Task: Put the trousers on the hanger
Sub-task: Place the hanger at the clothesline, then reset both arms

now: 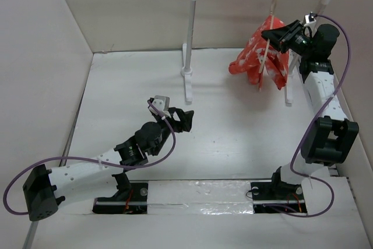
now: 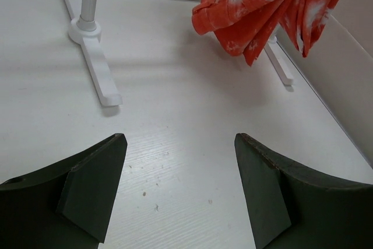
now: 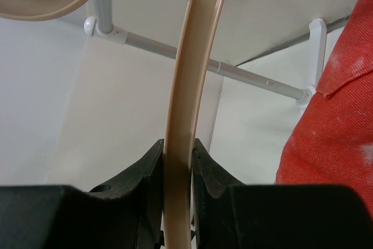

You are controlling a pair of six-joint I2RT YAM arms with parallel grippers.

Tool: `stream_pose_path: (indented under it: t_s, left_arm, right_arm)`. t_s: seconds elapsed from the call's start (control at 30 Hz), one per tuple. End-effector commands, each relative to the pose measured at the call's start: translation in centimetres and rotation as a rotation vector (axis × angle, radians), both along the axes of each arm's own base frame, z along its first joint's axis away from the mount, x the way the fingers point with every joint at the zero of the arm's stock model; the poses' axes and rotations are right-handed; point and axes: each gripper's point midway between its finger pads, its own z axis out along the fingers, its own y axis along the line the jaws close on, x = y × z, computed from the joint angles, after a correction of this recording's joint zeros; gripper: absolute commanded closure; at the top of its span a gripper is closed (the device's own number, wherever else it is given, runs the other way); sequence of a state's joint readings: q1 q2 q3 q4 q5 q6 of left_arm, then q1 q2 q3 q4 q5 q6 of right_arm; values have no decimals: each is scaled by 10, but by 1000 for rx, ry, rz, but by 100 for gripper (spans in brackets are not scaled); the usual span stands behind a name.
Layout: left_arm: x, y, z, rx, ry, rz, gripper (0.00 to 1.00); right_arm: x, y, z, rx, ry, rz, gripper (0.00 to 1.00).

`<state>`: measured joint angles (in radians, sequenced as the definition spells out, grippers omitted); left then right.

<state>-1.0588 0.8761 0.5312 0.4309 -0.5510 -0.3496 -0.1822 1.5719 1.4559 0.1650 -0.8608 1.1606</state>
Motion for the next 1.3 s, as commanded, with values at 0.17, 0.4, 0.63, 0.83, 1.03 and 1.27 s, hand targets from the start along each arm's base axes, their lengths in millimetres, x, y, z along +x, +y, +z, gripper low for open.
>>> stream_pose_path:
  t_s: [0.17,0.4,0.63,0.83,1.03,1.27]
  left_arm:
    - [1,4,22,-76,-40,15,28]
    - [0,3,24,-83,-41,6,28]
    - [1,2,21,-68,-36,11,28]
    - [2,4,20,-69,-34,23,28]
    - [4,9,19,-68,-31,49,27]
    - [6,14,18,-59,-30,81,25]
  right_arm:
    - [-1,-21,75,-65,-280,-19,100]
    - [17,-38,52,-59,-221,-35,100]
    - [32,-56,18,-102,-146,-82,100]
    - [30,-68,3,-107,-112,-98,40]
    - [23,-83,-15,-234,-45,-206,0]
    - [-29,-81,3,-253,-136,-417,0]
